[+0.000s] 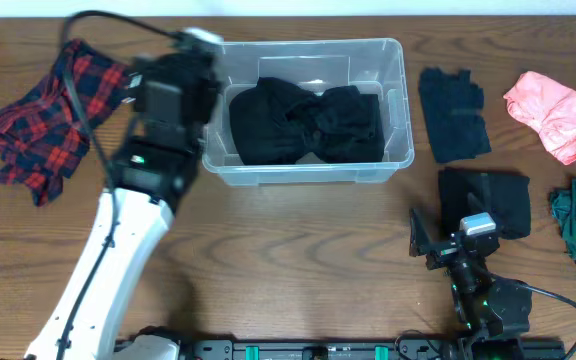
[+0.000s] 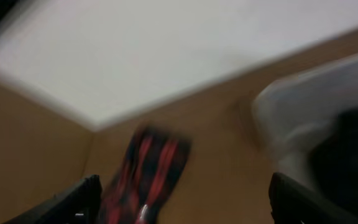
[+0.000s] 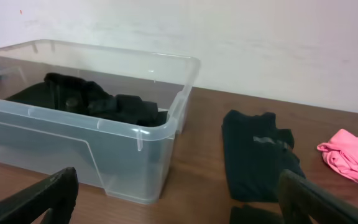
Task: Pack container
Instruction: 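Return the left gripper to the plaid shirt and grasp it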
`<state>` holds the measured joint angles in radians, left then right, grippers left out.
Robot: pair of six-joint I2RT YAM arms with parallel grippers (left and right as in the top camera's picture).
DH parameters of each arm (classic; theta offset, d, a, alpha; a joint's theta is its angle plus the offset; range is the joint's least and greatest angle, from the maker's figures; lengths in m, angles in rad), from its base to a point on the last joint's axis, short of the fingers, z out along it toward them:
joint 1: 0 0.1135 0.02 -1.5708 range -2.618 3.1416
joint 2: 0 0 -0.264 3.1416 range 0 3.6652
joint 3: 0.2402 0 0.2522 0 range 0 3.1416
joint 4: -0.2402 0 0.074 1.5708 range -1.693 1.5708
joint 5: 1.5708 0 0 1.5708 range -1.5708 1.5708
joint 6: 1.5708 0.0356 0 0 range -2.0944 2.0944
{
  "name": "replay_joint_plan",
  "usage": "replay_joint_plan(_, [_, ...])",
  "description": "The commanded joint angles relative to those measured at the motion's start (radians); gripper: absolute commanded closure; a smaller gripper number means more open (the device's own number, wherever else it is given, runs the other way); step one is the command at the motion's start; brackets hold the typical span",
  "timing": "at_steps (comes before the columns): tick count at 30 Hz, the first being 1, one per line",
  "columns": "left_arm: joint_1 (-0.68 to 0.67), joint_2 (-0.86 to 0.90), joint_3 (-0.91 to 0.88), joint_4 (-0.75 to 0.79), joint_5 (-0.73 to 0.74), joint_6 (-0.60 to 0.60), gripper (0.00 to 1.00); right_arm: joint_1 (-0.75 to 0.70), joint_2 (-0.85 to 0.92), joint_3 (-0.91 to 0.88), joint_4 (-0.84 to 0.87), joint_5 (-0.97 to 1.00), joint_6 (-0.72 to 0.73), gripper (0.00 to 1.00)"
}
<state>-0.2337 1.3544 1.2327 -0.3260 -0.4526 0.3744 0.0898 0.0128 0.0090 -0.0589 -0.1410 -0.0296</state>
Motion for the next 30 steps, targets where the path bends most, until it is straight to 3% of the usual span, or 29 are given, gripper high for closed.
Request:
replay_joint_plan(1, [0.118, 0.048, 0.008, -0.032, -0.004, -0.066, 0.14, -0.014, -0.006, -0.003, -0.002, 0.003, 0.014, 0.01])
replay_joint_plan(6, [0.235, 0.195, 0.008, -0.032, -0.005, 0.035, 0.13, -0.014, -0.006, -0.003, -0.002, 0.003, 0.014, 0.01])
replay_joint_plan(15, [0.302, 0.476, 0.008, 0.052, -0.084, 0.164, 0.07, -0.014, -0.006, -0.003, -0.002, 0.003, 0.014, 0.01])
replay_joint_plan(30, [0.408, 0.702, 0.008, 0.204, -0.083, 0.307, 0.04, -0.014, -0.006, -0.003, -0.002, 0.003, 0.014, 0.01])
